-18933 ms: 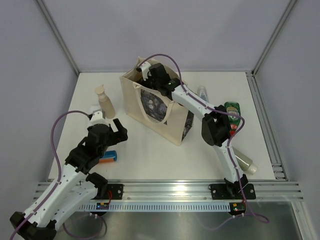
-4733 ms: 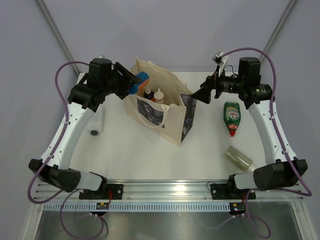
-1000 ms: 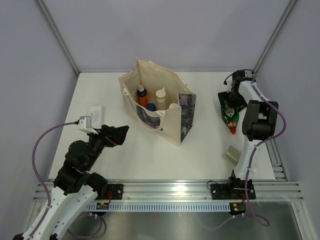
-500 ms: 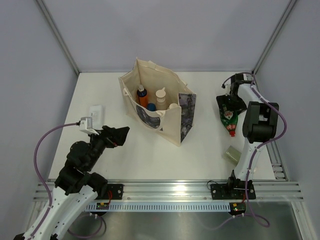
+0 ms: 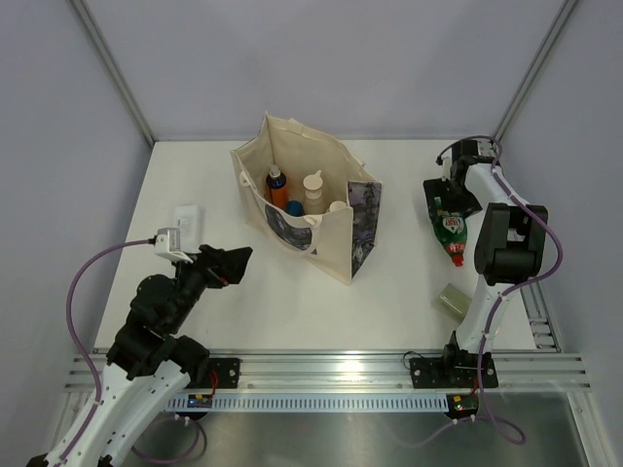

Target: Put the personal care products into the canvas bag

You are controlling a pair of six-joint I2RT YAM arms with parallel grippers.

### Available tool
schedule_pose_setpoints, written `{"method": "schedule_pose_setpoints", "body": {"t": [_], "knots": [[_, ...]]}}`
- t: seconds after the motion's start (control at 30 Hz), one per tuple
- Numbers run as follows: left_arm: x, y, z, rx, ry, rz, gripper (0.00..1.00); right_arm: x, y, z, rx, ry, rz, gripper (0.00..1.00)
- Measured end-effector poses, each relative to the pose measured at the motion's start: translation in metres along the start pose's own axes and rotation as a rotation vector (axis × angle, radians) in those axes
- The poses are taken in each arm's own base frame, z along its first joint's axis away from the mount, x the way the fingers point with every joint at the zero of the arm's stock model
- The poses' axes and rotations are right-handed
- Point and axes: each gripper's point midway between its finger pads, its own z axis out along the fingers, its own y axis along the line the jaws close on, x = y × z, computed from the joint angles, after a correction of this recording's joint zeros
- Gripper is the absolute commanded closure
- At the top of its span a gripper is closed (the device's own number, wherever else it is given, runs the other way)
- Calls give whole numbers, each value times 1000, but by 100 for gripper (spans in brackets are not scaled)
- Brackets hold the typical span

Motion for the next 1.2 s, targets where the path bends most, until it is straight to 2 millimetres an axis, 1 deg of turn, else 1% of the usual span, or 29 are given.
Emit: {"method": "schedule_pose_setpoints", "body": {"t": [0.13,0.27,0.33,0.47,0.57,0.63,0.73,0.8,0.93,0.97,1.03,1.07,1.13,1.17,1.2], "knots": [[0,1,-2,0,-2,0,1,1,4,1,-22,-2,5,0],[-1,1,-5,2,-10,-2,1,12,8,2,-31,13,12,0],[-2,0,-6,4,-13,-3,1,18,6,5,-16,22,12,0],[-2,0,-5,5,-14,-6,1,22,2,8,17,35,6,1],[-2,0,-5,5,-14,-6,1,24,-1,15,52,55,-14,1],[-2,0,-5,3,-11,-6,1,27,-4,21,74,76,-28,5],[-1,1,-4,1,-8,-6,1,33,-7,32,93,117,-41,6],[-1,0,-4,1,-9,-7,1,30,-8,32,97,114,-46,8],[0,1,-4,-1,-6,-11,1,29,-9,32,103,125,-63,17],[1,2,-4,-3,-4,-12,1,29,-10,32,107,126,-67,23],[2,2,-3,-4,-3,-13,1,29,-10,32,113,128,-73,30],[2,2,-3,-4,-3,-14,1,29,-11,32,115,129,-75,39],[2,2,-3,-4,-3,-16,1,28,-12,31,119,128,-77,46],[2,2,-3,-4,-3,-16,1,28,-13,30,118,125,-75,55],[2,2,-3,-4,-3,-16,1,27,-16,29,118,120,-66,57]]}}
